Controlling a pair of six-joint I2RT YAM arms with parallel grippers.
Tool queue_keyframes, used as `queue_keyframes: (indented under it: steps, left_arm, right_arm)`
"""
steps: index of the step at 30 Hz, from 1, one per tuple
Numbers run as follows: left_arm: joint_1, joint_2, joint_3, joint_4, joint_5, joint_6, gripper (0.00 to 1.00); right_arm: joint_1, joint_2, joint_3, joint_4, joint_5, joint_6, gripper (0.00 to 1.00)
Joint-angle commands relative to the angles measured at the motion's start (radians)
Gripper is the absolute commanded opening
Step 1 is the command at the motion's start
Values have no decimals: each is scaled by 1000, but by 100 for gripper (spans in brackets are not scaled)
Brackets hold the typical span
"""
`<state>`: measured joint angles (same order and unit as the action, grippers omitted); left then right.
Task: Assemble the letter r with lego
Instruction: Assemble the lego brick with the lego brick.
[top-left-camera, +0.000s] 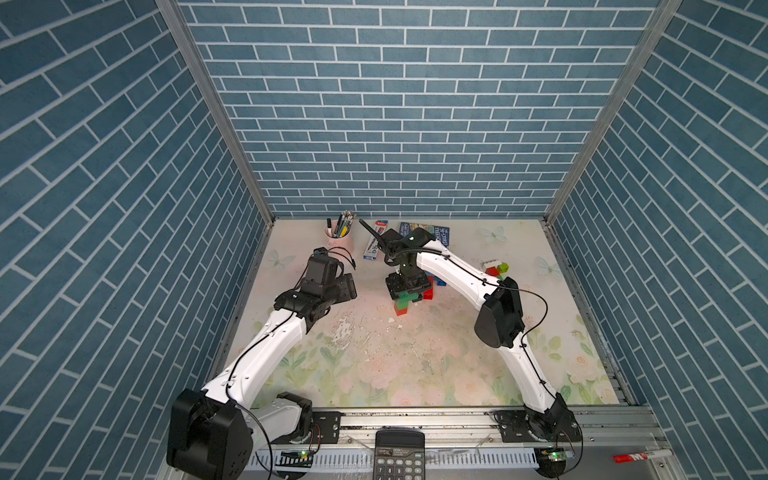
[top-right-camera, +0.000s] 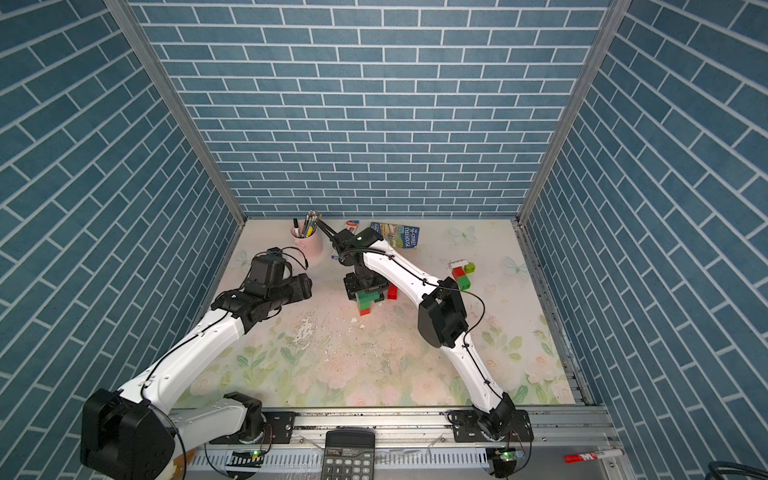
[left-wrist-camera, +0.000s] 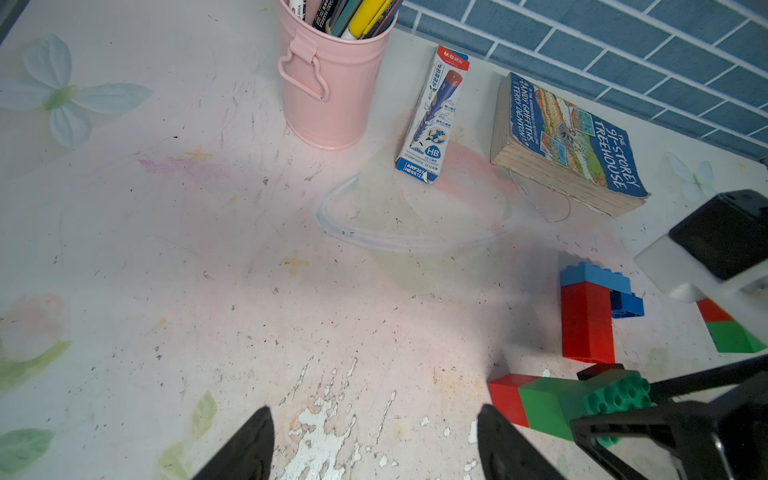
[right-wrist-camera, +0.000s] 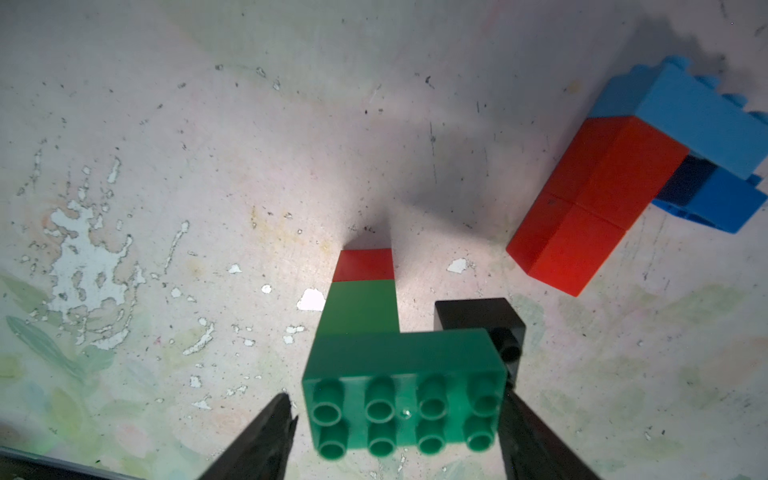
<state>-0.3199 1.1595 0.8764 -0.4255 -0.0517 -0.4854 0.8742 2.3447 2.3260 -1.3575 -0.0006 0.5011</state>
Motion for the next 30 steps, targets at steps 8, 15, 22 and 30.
queue_keyframes:
  steps: [8, 15, 22, 30]
  left_arm:
    - [6, -41, -1, -31, -29, 29, 78]
    - [6, -62, -12, -46, -31, 33, 78]
    - [6, -72, -16, -32, -19, 38, 80]
    - [7, -60, -14, -4, 42, 70, 84]
  right_arm:
    - [0, -53, -27, 38, -64, 28, 78]
    - [0, -53, -23, 38, -59, 31, 79]
    - [2, -71, -22, 51, -60, 23, 83]
    - [-12, -114, -3, 43, -41, 10, 98]
